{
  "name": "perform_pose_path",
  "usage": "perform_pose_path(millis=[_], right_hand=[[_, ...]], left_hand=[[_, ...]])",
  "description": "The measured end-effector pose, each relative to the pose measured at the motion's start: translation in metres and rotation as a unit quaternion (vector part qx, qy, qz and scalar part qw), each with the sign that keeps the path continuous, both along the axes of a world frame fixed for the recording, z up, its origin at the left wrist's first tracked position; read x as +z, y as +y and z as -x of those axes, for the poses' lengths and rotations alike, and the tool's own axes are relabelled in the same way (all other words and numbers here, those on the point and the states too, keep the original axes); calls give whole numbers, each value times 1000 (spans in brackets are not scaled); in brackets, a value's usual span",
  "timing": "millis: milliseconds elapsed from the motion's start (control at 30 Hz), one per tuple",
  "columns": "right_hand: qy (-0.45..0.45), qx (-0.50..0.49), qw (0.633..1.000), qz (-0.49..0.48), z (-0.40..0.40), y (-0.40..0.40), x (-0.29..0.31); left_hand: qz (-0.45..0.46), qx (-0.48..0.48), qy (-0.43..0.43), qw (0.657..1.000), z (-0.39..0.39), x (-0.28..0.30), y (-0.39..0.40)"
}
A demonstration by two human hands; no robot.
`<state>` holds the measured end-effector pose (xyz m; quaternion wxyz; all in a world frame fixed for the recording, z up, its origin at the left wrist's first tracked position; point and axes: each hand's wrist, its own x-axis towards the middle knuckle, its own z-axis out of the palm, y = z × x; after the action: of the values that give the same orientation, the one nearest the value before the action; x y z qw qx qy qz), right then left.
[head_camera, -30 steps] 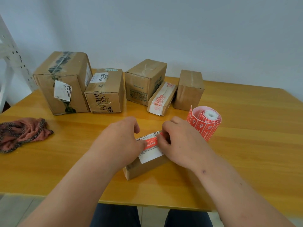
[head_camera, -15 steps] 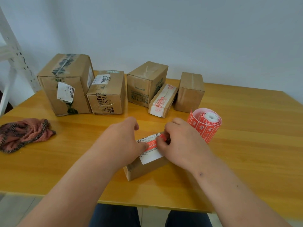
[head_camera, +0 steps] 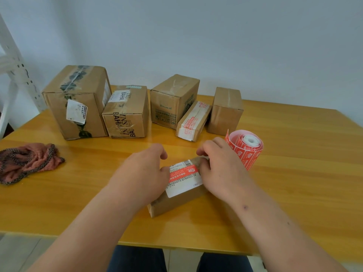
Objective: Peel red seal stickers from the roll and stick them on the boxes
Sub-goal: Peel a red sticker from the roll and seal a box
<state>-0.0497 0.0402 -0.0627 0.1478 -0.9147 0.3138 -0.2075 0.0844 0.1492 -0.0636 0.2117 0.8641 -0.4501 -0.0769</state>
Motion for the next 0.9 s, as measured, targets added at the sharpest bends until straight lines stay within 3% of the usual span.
perform_pose_path(millis=[133, 333, 567, 900], right_hand=[[5, -40, 999, -20, -8, 0, -1], [40, -68, 996, -52, -9, -9, 2], [81, -36, 992, -86, -1, 3, 3], [42, -13, 992, -122, 6, -2, 3]], left_hand=[[4, 8, -22, 1000, 4, -3, -3], [30, 13, 13, 999, -7, -5, -4], [40, -10, 38, 998, 0, -4, 0], [89, -20, 112, 989, -7, -10, 7]])
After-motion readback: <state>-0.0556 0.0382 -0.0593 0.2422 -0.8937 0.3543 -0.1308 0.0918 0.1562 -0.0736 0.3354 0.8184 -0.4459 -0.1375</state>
